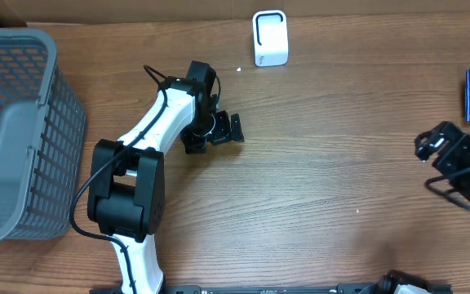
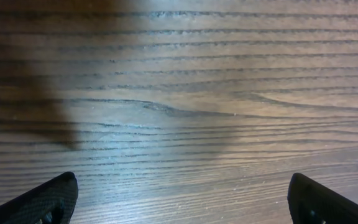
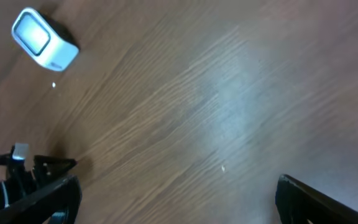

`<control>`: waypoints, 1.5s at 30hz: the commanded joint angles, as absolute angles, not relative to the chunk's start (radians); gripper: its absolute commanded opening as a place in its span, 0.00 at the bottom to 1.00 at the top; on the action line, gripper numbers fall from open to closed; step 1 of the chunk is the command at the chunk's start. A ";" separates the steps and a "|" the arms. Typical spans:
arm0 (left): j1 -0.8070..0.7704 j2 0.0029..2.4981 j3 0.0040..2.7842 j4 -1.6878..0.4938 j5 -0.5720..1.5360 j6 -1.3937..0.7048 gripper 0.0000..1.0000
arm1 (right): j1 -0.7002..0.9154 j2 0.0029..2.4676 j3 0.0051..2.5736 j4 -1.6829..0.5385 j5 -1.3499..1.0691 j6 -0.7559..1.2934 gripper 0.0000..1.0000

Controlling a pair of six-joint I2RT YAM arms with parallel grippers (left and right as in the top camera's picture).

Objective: Scan the item barcode

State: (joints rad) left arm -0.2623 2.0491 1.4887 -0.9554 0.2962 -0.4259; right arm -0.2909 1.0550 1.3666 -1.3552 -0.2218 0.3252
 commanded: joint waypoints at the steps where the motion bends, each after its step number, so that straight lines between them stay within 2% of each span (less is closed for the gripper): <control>1: -0.268 2.055 1.509 -0.955 0.304 -0.419 1.00 | -0.207 0.929 1.239 -1.220 -0.267 0.248 1.00; 6: -0.268 2.055 1.509 -0.955 0.304 -0.419 1.00 | -0.010 0.703 0.971 -0.896 -0.242 0.184 1.00; 10: -0.268 2.055 1.509 -0.955 0.304 -0.419 1.00 | 0.053 0.581 0.874 -0.877 -0.237 0.185 1.00; 20: -0.268 2.055 1.509 -0.955 0.304 -0.419 1.00 | 0.055 0.501 0.759 -0.858 -0.097 0.181 1.00; 29: -0.268 2.055 1.509 -0.955 0.304 -0.419 1.00 | 0.058 0.229 0.435 -0.591 -0.117 0.182 1.00; 37: -0.268 2.055 1.509 -0.955 0.304 -0.419 1.00 | 0.057 0.183 0.224 -0.299 -0.113 0.174 1.00; 45: -0.268 2.055 1.509 -0.955 0.304 -0.419 1.00 | 0.057 0.066 0.099 -0.210 -0.108 0.174 1.00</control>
